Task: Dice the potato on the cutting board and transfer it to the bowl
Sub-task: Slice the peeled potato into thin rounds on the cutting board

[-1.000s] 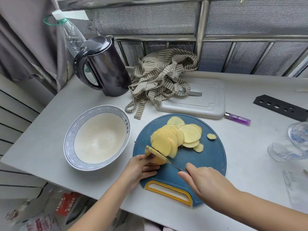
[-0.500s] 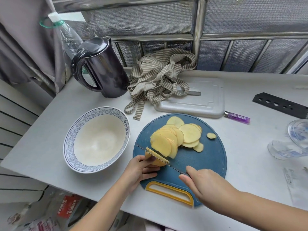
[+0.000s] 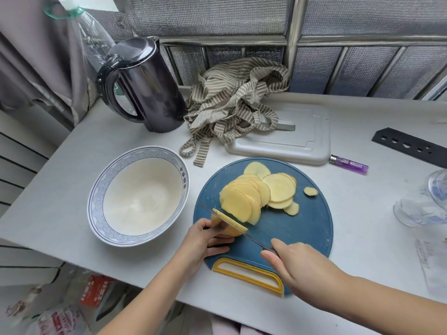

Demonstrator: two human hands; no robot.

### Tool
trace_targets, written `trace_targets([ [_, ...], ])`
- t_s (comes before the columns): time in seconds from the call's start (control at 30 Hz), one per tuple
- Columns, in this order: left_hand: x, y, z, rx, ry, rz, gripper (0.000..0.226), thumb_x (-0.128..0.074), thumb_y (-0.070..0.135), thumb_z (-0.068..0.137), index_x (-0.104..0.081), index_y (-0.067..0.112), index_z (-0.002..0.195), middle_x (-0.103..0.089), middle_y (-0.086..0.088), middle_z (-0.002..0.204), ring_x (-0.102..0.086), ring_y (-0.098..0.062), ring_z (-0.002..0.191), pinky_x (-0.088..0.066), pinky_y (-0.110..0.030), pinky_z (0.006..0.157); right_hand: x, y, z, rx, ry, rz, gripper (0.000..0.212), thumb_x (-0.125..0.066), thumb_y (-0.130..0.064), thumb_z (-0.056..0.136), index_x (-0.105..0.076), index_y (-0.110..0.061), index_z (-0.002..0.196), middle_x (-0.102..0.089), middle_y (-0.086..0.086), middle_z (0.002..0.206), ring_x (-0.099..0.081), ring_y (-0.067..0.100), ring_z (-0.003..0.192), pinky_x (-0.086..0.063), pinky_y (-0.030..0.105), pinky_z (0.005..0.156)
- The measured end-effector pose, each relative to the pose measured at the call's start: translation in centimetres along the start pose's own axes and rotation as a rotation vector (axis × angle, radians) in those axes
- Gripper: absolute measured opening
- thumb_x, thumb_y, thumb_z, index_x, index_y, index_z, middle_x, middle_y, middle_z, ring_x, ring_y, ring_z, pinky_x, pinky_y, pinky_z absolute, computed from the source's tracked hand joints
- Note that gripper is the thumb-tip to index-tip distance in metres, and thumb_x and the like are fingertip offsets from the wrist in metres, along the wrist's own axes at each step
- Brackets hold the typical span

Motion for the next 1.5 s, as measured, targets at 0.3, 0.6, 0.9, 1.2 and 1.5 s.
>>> trace_targets([
  [0.3,0.2,0.0,0.0,0.002,-0.022,0.005,0.051,-0.073,0.035,0.066,-0.050,0.007,0.101,-0.073,-0.017,0.100,-0.071,-0.029,0.093,-0.058,-0.039,0.075,1.4,-0.5,0.7,-0.027,-0.044,-0.013,0.040,-0.016,-0.056,0.098,-0.029,-0.028,0.073,-0.045,-0.004,0.070,-0.043,0.015,0.063,-0.040,0.036,0.067],
  [0.6,0.4,-0.2,0.1,-0.002,-0.029,-0.005,0.051,-0.074,0.035,0.068,-0.050,0.006,0.102,-0.073,-0.018,0.099,-0.071,-0.030,0.093,-0.057,-0.037,0.072,1.1,-0.6,0.8,-0.021,-0.055,-0.058,0.042,-0.016,-0.056,0.097,-0.037,-0.023,0.084,-0.047,-0.004,0.072,-0.046,0.018,0.067,-0.042,0.036,0.068],
  [0.9,0.1,0.0,-0.4,-0.028,-0.009,0.007,0.047,-0.075,0.032,0.069,-0.049,0.006,0.099,-0.072,-0.020,0.098,-0.071,-0.030,0.092,-0.058,-0.040,0.077,0.2,-0.9,3.3,-0.010,-0.039,-0.082,0.044,-0.018,-0.055,0.099,-0.042,-0.020,0.087,-0.048,-0.002,0.074,-0.046,0.020,0.069,-0.039,0.037,0.067],
  [1.2,0.0,0.3,-0.8,-0.022,0.015,0.034,0.052,-0.076,0.028,0.072,-0.051,0.002,0.110,-0.073,-0.016,0.097,-0.072,-0.027,0.090,-0.059,-0.040,0.077,-0.5,0.7,1.7,0.006,-0.043,-0.029,0.051,-0.006,-0.065,0.088,-0.038,-0.026,0.082,-0.046,-0.003,0.069,-0.043,0.016,0.063,-0.039,0.034,0.066],
  [1.5,0.3,0.3,-0.5,0.024,-0.016,0.024,0.063,-0.087,0.028,0.064,-0.052,0.001,0.109,-0.071,-0.022,0.101,-0.071,-0.030,0.093,-0.058,-0.039,0.076,-1.7,1.9,1.1,-0.004,-0.030,0.015,0.044,-0.006,-0.066,0.087,-0.028,-0.029,0.074,-0.045,-0.006,0.068,-0.043,0.016,0.064,-0.040,0.037,0.070],
])
Point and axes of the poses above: each hand's wrist, its own z-axis towards the middle knuckle, its own x-axis out of the back of the hand, y = z × x, the point moved 4 cm from there along z, towards the middle knuckle
